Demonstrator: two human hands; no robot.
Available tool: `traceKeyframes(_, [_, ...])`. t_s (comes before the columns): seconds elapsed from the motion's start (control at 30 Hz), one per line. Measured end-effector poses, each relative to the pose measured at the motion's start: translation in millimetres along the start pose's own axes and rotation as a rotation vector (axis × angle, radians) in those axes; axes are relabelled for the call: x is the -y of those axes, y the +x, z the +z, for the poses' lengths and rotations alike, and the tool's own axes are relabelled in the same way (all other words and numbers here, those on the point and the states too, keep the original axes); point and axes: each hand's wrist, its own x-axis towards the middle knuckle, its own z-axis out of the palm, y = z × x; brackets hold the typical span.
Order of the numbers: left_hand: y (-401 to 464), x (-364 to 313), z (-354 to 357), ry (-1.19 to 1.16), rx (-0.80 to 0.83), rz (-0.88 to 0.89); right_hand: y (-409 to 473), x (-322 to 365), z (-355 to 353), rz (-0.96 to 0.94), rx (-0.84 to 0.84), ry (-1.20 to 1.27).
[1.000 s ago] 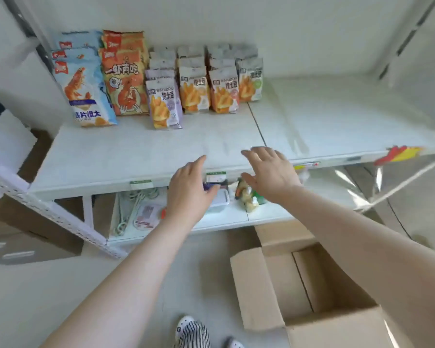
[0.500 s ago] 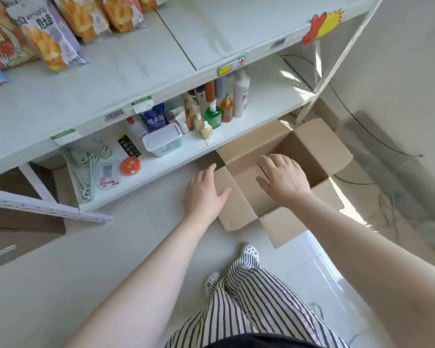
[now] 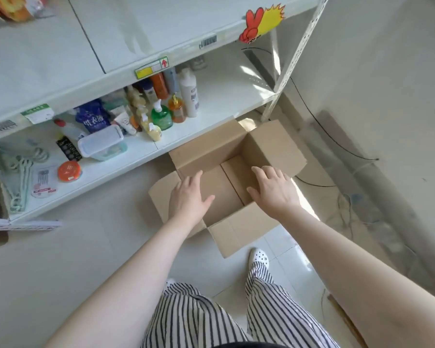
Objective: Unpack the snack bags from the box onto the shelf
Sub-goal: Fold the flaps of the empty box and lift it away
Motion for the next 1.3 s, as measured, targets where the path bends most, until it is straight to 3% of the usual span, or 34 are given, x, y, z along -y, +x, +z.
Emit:
traceKeyframes(0.27, [38,-42,39,0.010,0.015,-0.134,62,-79,1,-0.018,0.119,-0.001])
traceKeyframes(0.5, [123,-70,88,0.007,0.084,-0.072,140,-141,29,0.091,0.089,0.018])
traceKeyframes(0.7, [196,-97,159,0.013,0.096,-0.054,217,-204,84,0.134,0.123,0.015])
traceKeyframes(0.9, [252,-112,244,0.003,0.101,-0.157,285,-264,156,0.156,0.137,0.074])
traceKeyframes(1.3, [309,-172,367,-0.200,0.113,-0.323,322,-319,233,0.377,0.125,0.336])
